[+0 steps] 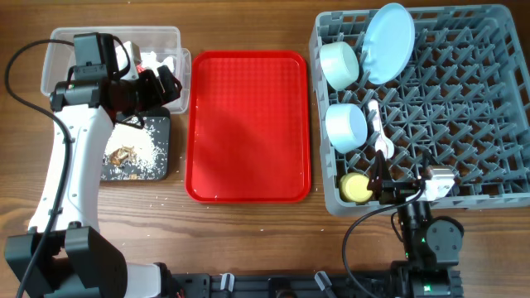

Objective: Sort waste into correct bins and load items into the dishwasher rack

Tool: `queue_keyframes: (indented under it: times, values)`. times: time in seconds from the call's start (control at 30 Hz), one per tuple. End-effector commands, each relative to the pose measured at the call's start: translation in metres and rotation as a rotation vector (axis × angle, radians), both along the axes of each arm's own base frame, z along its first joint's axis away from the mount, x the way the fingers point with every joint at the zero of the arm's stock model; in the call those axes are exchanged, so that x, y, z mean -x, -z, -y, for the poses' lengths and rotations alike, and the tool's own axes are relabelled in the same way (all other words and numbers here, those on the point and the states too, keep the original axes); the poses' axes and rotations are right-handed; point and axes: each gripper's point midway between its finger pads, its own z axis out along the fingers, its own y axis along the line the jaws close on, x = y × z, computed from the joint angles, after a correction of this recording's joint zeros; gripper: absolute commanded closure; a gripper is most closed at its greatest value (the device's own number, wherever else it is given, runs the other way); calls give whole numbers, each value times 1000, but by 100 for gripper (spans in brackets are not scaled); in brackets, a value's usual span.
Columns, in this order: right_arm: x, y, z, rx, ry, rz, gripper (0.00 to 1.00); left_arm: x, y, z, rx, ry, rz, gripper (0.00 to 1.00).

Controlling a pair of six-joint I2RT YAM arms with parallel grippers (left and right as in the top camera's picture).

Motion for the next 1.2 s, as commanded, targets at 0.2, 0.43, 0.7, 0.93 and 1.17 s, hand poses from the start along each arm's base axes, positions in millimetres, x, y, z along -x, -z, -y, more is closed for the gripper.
queue_keyframes:
  times: [0.2, 0.43, 0.7, 0.93, 1.17]
  values:
    - [1, -3, 2, -13, 10, 13, 0, 0, -6, -2, -7, -1, 17, 0]
    - [1, -3, 2, -14, 10, 13, 0, 1, -8, -5, -23, -10, 20, 0]
    - [1, -3, 2, -14, 10, 13, 0, 2, -98, 14, -104, 91, 398, 0]
    - [1, -3, 2, -14, 10, 13, 0, 73, -109, 19, -164, 95, 721, 0]
    - [1, -3, 2, -14, 10, 13, 0, 137, -46, 15, -205, 50, 875, 0]
